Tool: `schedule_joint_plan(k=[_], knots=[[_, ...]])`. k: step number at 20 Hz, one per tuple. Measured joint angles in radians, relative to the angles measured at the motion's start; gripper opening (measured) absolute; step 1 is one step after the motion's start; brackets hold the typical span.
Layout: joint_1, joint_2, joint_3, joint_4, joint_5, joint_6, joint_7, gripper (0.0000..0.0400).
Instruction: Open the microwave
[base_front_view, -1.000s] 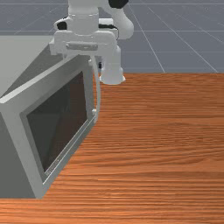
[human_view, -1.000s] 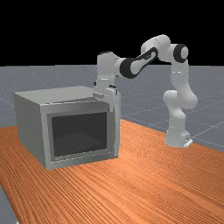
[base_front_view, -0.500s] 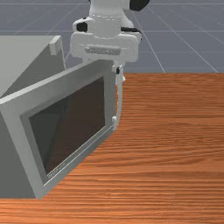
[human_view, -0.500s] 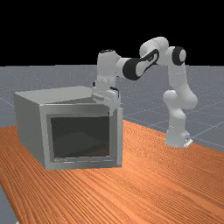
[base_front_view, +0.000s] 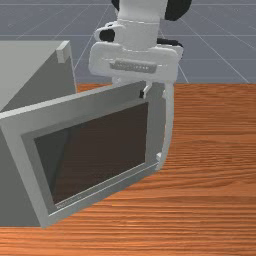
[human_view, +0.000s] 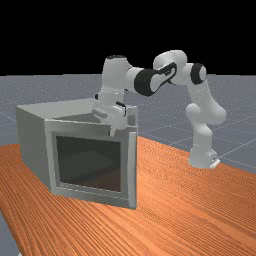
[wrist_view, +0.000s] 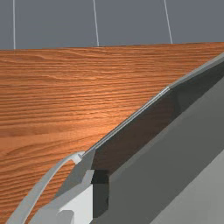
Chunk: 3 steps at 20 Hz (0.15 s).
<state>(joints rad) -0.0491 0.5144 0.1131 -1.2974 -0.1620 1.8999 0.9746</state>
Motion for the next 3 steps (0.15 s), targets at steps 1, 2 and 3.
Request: schedule_joint_plan(k=[1,2,3], knots=[[0.011,0.039,-0.004,0.058,-0.002,-0.008,0.0,0.0246],[0.019,0.069,-0.007,0.106,0.0,-0.017,0.0,0.0248],[0.027,0.093,-0.013,0.141,-0.001,-0.021,0.003,0.0262]])
